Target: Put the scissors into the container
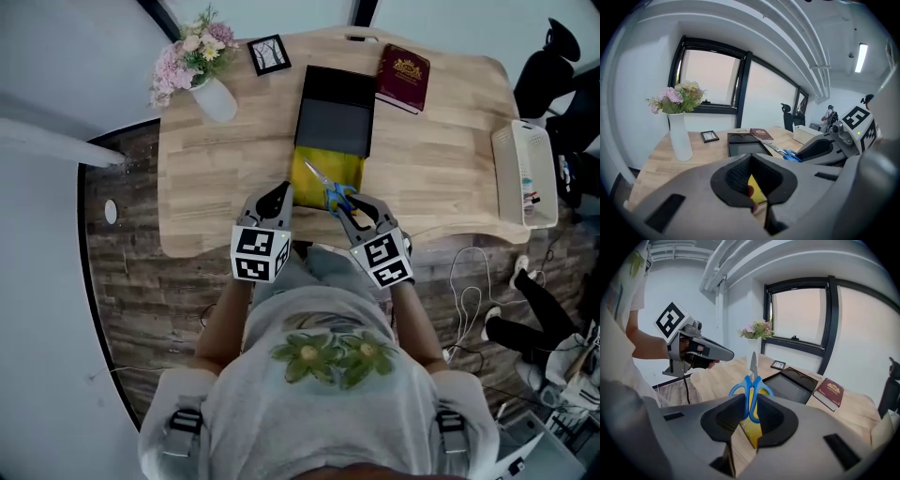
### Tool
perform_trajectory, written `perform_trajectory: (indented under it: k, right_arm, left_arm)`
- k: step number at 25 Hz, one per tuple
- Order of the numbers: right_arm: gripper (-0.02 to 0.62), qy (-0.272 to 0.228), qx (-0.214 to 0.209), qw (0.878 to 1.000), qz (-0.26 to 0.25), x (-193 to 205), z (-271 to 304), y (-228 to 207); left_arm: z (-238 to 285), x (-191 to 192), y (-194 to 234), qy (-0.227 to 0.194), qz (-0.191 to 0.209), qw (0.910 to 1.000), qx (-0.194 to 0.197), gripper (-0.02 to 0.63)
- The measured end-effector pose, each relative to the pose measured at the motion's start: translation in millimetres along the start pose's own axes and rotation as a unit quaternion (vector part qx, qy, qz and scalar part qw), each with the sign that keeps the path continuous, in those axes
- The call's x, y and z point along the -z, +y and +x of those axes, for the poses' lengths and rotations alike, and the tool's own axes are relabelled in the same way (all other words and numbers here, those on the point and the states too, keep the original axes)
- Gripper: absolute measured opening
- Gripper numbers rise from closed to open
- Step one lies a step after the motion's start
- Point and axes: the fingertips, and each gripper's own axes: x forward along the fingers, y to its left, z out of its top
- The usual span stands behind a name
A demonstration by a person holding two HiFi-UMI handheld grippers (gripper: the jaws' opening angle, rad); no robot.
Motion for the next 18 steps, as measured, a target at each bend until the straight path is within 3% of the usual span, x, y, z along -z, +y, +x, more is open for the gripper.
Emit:
perform_trajectory:
  k: [11, 18]
  right_arm:
    - [0.081, 0.02, -0.007, 1.0, 0.003, 17, 12, -8]
    - [0.081, 0.034, -0.008, 0.999, 0.011, 18, 26, -9]
  left_arm:
    - [0, -3, 13, 0.004, 0.001, 0.9999, -0.015, -0.006]
    - [7, -7, 22, 0.014, 0.001, 0.9999, -0.004, -0.006]
